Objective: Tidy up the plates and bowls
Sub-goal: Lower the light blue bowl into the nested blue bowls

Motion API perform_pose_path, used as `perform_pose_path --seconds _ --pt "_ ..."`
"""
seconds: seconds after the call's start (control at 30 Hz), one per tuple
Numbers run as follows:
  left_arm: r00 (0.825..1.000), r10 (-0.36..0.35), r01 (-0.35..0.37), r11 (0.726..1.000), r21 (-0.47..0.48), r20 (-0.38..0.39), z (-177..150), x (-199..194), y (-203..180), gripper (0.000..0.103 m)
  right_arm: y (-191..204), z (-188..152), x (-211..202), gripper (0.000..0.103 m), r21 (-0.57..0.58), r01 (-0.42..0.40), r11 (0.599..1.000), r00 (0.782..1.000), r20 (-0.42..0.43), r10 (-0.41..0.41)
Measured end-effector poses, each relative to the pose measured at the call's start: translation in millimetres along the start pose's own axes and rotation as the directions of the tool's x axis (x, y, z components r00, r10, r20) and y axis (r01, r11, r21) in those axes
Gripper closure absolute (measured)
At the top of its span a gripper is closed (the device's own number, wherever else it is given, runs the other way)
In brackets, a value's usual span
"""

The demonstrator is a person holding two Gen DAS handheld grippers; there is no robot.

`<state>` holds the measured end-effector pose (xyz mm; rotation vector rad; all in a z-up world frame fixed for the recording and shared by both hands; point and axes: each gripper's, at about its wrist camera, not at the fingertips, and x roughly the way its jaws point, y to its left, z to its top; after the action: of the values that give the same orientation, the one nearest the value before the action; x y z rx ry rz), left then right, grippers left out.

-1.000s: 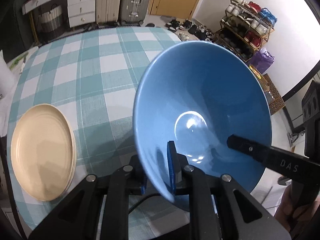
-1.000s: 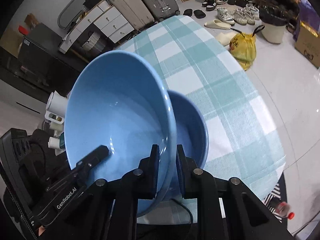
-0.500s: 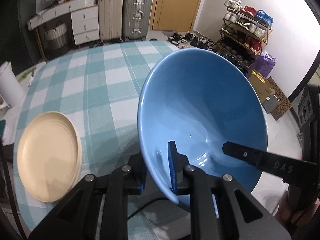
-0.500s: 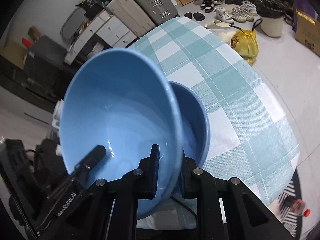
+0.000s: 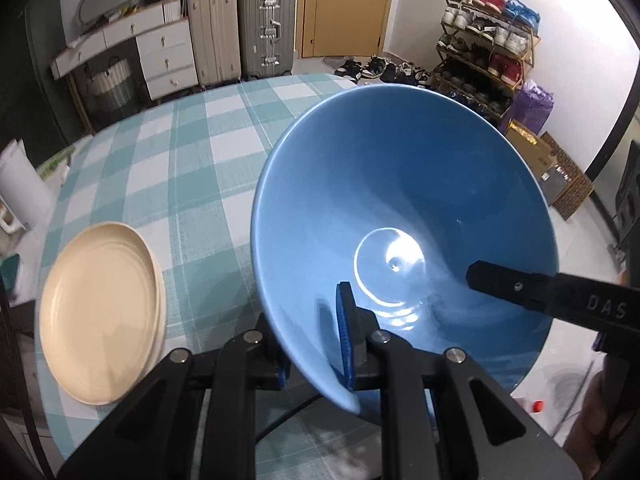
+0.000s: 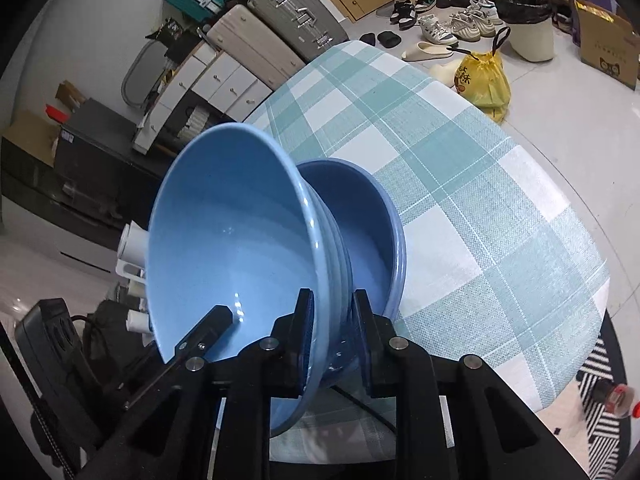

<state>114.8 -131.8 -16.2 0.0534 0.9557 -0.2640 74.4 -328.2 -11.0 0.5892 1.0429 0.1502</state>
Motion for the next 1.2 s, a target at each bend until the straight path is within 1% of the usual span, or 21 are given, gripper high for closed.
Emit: perform_pose_path --seconds 0.17,0.23,0.3,0.37,0.53,0.67,0.77,0.87,0.93,1.07,1.2 --pt "0.999 0.029 -0.029 0.999 0.015 0.031 -4.7 -0.9 -3.5 0.086 3.8 -7.5 -4.1 0.083 -0.029 0.035 0.999 0.998 0.055 -0.033" --pt "0.999 0.031 -0.031 0.999 0.014 0.04 -6.0 -1.4 -3.9 0.086 9.0 -12.0 -6.6 0.082 -0.065 0.069 0.995 0.994 0.095 -0.062" --pt "0.997 0.054 -0.055 0.998 0.028 0.047 -7.7 -0.8 -6.5 0.086 11.2 -16.5 -8.0 0.083 -0.088 0.091 0.992 0.99 0.115 -0.08" --pt "0.996 0.065 -0.067 0.997 0.036 0.057 -9.1 -1.0 -8.5 0.086 10.9 -18.5 -8.3 0.083 -0.094 0.099 0.991 0.988 0.126 -0.087" --pt "0.995 0.063 -0.066 0.997 0.034 0.074 -10.9 -1.1 -7.9 0.086 14.9 -21.7 -9.3 0.083 -0.12 0.119 0.986 0.984 0.148 -0.101" --pt "0.994 0.064 -0.067 0.997 0.028 0.09 -12.6 1.0 -5.1 0.085 23.9 -24.6 -9.0 0.083 -0.173 0.179 0.969 0.971 0.19 -0.145" --pt "0.994 0.068 -0.07 0.997 0.026 0.091 -13.2 1.4 -4.8 0.085 26.3 -26.2 -8.6 0.082 -0.193 0.2 0.961 0.967 0.199 -0.161" --pt "0.993 0.089 -0.092 0.995 0.036 0.081 -13.9 4.3 -5.6 0.083 30.0 -28.3 -12.3 0.083 -0.224 0.233 0.946 0.955 0.236 -0.18" --pt "0.992 0.098 -0.101 0.995 0.028 0.082 -15.4 6.6 -4.1 0.082 33.0 -28.6 -13.9 0.083 -0.242 0.245 0.939 0.951 0.25 -0.183" --pt "0.993 0.095 -0.097 0.995 0.018 0.074 -17.1 9.2 -3.0 0.082 32.4 -27.9 -14.1 0.082 -0.24 0.253 0.937 0.948 0.256 -0.191" --pt "0.993 0.098 -0.099 0.995 0.021 0.07 -16.5 9.6 -4.3 0.081 29.6 -27.9 -15.7 0.082 -0.235 0.225 0.946 0.955 0.247 -0.166"
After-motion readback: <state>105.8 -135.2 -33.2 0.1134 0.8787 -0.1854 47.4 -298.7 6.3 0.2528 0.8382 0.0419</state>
